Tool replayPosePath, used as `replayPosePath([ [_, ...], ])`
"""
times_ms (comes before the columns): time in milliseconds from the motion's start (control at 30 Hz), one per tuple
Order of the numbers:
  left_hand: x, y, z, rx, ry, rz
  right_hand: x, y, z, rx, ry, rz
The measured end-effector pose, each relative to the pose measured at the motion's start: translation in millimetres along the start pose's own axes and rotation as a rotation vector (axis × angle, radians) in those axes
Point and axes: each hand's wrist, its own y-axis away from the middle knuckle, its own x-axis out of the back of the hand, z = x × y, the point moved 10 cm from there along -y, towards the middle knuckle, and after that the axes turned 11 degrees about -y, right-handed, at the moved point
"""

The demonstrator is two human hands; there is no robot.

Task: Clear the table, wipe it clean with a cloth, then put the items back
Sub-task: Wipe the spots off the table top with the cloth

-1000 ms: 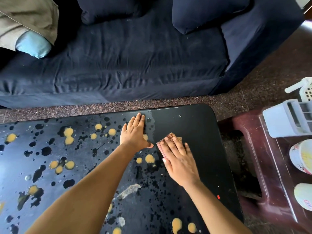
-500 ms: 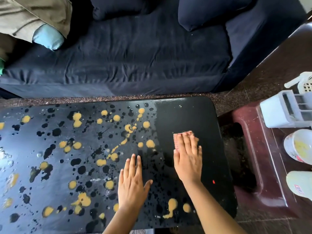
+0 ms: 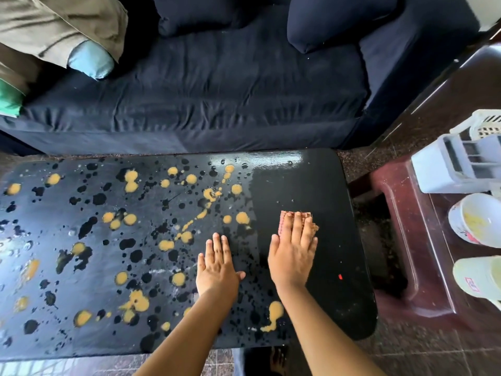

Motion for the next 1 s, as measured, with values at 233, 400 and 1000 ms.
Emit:
replayPosePath([
  [233, -5.8, -2.1, -0.6, 0.019, 0.001, -0.070, -17.1, 16.7, -33.7, 0.465, 0.068, -0.172],
  [400, -4.8, -3.3, -3.2, 0.013, 0.014, -0.079, 5.8, 4.9, 11.3, -0.002, 0.009, -0.014],
  [1000, -6.6, -2.2, -1.2, -0.012, 0.073, -0.077, -26.3, 57.0, -45.0, 0.452, 0.046, -0.196],
])
